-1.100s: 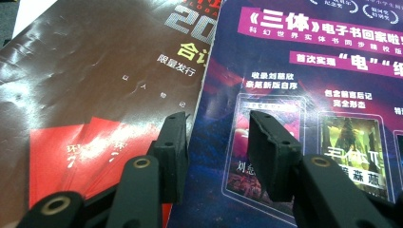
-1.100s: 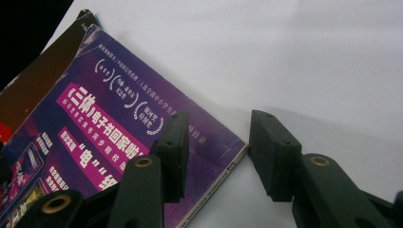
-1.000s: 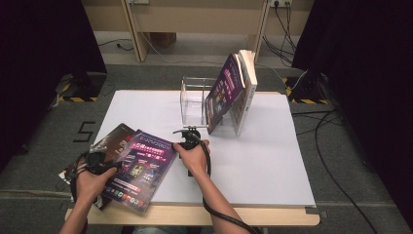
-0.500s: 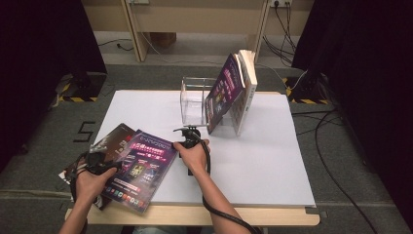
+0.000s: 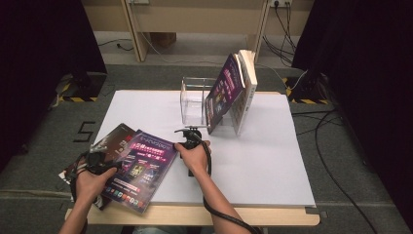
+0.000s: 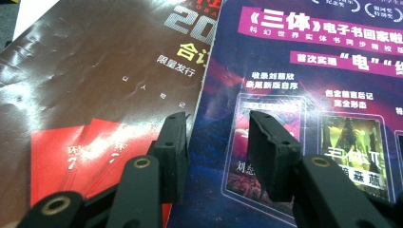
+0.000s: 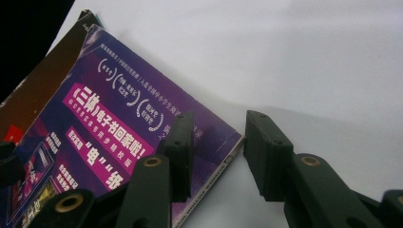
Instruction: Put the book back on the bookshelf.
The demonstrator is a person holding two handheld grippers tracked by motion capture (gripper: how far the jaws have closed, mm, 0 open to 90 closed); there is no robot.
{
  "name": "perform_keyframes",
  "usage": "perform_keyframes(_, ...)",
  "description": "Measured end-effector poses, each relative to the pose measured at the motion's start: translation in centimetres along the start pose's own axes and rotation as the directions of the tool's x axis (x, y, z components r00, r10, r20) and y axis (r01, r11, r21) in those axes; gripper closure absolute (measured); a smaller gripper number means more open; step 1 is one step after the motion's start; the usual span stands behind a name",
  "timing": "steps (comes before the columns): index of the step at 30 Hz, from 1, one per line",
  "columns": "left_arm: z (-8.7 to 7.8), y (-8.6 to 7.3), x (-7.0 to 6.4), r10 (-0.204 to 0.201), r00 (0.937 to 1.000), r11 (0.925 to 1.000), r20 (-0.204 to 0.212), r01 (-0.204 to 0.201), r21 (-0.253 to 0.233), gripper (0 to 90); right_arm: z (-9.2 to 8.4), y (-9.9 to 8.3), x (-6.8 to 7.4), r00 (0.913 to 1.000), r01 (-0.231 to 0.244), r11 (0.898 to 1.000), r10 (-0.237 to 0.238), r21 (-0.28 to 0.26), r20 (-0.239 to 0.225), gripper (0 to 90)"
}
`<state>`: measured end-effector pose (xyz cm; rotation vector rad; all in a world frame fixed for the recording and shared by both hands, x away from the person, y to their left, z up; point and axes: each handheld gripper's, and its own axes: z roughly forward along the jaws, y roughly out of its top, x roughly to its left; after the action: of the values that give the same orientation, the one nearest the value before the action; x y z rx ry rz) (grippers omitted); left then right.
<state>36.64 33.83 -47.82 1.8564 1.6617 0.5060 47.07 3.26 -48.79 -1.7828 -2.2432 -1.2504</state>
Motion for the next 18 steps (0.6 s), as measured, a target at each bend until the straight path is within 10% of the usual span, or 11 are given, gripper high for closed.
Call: perform_keyframes(18,0.00,-0.02,-0.06,0.000,1.0000,1.0000,-0.003,0.000,-0.002,58.2,0.29,0.30,-0.35,0.9988,-0.045,0.999,0.045,0.001,-0.018,66.5)
